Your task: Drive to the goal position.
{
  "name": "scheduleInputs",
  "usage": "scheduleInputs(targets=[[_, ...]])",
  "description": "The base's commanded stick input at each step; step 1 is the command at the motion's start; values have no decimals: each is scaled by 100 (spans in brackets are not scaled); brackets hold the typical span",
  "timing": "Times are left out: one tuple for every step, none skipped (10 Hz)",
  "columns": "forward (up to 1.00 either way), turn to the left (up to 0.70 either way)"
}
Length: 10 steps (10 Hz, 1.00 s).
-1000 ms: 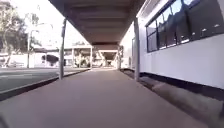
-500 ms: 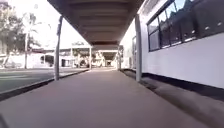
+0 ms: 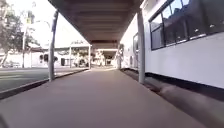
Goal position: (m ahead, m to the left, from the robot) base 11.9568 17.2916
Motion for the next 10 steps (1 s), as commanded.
scheduleInputs(targets=[[70,0],[70,0],[70,0],[70,5],[70,23],[70,35],[70,35],[70,35],[70,35],[70,0]])
